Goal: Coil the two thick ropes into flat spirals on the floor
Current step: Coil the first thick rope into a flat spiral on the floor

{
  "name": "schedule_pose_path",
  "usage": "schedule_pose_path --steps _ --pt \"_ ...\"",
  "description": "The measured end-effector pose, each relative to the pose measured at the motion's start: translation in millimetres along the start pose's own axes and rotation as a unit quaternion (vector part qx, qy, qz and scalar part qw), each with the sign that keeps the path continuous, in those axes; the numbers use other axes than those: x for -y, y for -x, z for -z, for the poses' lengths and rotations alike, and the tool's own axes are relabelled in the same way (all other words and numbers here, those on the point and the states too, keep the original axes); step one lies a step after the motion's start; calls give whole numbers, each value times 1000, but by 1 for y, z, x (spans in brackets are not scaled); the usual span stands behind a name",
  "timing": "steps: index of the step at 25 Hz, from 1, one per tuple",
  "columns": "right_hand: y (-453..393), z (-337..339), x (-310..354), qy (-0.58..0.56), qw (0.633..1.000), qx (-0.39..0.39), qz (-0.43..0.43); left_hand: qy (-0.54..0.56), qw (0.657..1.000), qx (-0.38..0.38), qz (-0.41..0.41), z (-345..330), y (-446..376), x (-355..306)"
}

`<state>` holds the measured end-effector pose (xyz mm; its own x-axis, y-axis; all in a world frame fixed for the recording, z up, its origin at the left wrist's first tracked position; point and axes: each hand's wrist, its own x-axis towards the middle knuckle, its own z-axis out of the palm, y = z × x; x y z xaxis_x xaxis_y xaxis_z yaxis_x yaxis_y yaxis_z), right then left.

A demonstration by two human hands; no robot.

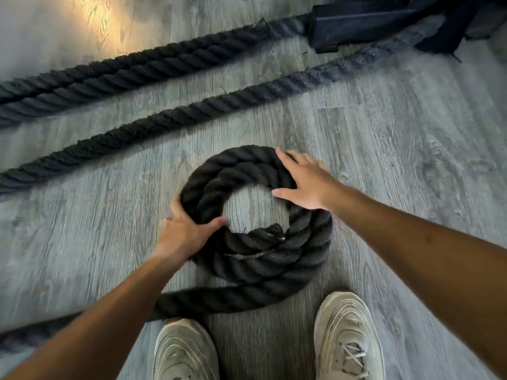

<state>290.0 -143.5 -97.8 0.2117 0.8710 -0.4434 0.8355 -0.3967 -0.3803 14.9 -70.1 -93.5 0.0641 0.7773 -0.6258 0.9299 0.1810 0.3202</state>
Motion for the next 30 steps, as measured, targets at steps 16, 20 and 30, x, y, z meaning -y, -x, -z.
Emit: schedule_pose_path --steps 16,20,30 --pt "109 -91 45 -342 883 -198 -255 -12 987 -15 -158 30 -66 -41" --pt "58 -46 14 -269 939 -129 -172 70 993 -76 -62 19 -46 1" --pt "48 -44 17 -265 902 -228 -253 129 991 -41 19 28 -30 30"
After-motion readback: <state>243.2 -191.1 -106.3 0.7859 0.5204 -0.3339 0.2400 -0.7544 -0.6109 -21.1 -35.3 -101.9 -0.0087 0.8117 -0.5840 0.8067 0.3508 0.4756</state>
